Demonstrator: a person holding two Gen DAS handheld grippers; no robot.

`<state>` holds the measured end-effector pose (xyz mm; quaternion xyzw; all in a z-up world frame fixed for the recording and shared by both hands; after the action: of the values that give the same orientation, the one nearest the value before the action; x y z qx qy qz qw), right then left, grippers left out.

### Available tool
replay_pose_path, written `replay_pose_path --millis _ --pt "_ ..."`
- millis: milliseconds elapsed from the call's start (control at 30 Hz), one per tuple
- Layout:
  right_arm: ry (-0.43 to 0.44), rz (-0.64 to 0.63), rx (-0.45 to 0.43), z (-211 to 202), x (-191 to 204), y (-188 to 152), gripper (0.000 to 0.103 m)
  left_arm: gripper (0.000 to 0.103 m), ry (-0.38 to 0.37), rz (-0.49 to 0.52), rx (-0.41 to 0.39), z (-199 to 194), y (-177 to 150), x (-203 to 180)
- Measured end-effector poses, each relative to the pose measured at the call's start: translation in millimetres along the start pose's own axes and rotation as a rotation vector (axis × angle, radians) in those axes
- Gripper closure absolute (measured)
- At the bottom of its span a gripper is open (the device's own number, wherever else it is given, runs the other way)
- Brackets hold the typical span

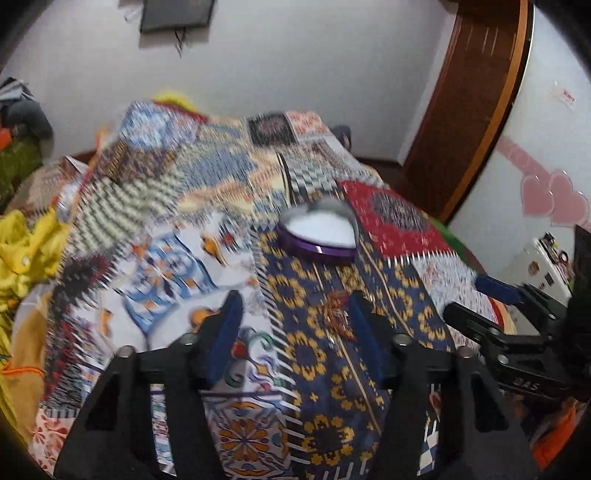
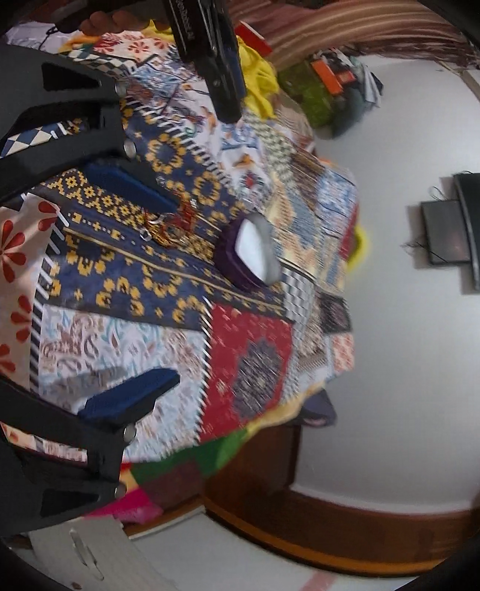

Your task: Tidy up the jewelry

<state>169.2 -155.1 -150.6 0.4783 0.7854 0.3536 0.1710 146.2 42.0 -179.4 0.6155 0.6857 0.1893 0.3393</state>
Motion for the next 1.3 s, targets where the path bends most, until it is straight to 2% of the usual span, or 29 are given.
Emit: replay_pose_path --millis 67,167,233,367,533,733,867,967,1300 --pt "0.029 -0.013 0.033 11.4 3.6 -3.8 0.041 0.063 -0.017 0.011 0.043 9.9 -5.7 -1.7" --pt "0.069 -0.024 0.073 24.3 7.8 -9.4 0.049 0.076 -0.037 0.038 0.097 22.7 -15.6 -7.7" --pt "0.092 -0.031 0.093 31.7 9.4 -11.9 0.056 0.080 -0.023 0.079 0.122 27.7 -18.2 -5.7" --pt "0.131 -0.042 0.132 43.9 11.7 -16.0 0.068 0.082 -0.025 0.132 0.150 38.5 -23.7 -11.6" --pt "0.147 -0.077 0.136 50.4 15.7 -17.3 0.073 0.083 -0.049 0.125 0.183 52.7 -29.1 -13.2" --pt "0.167 -0.102 0.138 58.6 19.1 -18.9 0.076 0.087 -0.070 0.112 0.180 60.5 -30.8 -15.9" --pt "0.165 -0.106 0.133 61.4 20.2 -18.8 0.085 0.094 -0.061 0.109 0.175 64.4 -31.6 -14.2" --pt "0.171 -0.113 0.133 62.4 22.4 -18.0 0.093 0.094 -0.056 0.120 0.167 63.6 -32.2 -15.0" --pt "0.156 -0.109 0.134 55.7 20.9 -14.7 0.093 0.094 -0.032 0.129 0.122 45.2 -24.7 -18.9"
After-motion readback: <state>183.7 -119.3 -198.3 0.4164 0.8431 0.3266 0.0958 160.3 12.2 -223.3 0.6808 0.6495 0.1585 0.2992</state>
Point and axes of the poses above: each gripper's, at about its wrist camera, not at the fingertips, and z roughly the way its jaws point, x to its left, y to its top, the point moved 2 cm from there along z, roughly the way its jaws point
